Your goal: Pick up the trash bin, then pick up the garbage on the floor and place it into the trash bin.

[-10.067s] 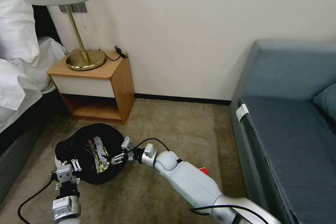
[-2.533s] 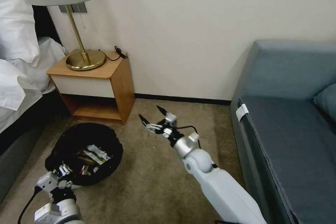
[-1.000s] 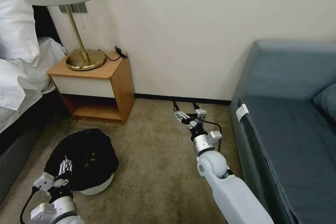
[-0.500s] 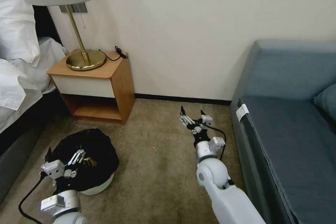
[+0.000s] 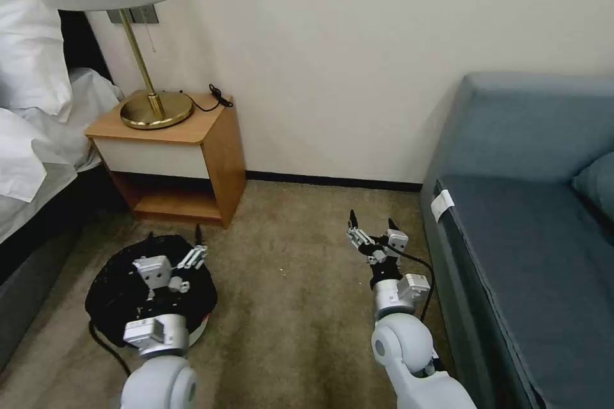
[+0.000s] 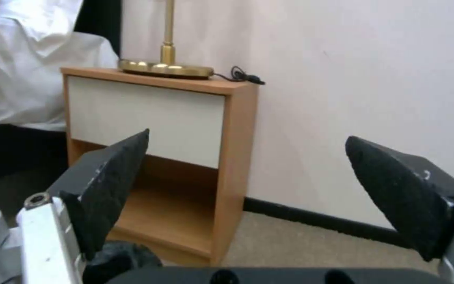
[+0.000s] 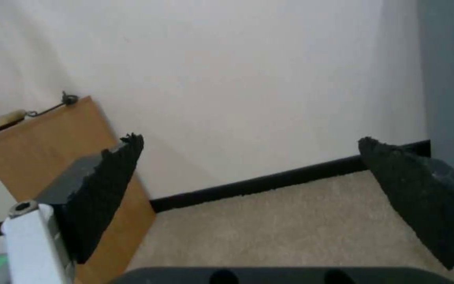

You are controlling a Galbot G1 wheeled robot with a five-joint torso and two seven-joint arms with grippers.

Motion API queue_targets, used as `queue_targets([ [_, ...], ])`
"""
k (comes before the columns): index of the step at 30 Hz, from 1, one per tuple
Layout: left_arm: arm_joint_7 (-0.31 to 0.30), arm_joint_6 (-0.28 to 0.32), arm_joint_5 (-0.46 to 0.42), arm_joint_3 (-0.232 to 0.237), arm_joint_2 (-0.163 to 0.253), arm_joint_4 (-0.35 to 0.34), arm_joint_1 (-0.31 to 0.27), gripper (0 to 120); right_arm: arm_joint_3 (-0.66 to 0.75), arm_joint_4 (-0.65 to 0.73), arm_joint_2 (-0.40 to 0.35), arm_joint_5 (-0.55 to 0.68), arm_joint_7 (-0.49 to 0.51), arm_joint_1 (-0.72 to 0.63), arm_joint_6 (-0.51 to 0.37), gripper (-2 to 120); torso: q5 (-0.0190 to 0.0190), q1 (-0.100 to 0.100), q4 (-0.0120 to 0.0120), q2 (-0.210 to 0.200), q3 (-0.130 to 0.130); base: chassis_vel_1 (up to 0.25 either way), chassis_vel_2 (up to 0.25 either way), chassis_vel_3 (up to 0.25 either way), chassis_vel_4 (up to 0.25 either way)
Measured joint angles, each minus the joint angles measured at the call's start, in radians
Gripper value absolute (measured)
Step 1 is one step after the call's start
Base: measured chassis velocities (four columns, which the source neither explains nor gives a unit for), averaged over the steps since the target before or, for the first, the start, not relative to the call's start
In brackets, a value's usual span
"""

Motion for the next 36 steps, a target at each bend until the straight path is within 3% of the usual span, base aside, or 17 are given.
queue_targets([
  [36, -0.003, -0.006, 0.012, 0.005, -0.002, 0.016, -0.003, 100, 0.008, -0.007, 0.003, 0.003, -0.003, 0.002, 0.001, 100, 0.0, 0.0, 0.0, 0.0, 0.0, 0.0, 0.0, 0.0, 0.0],
])
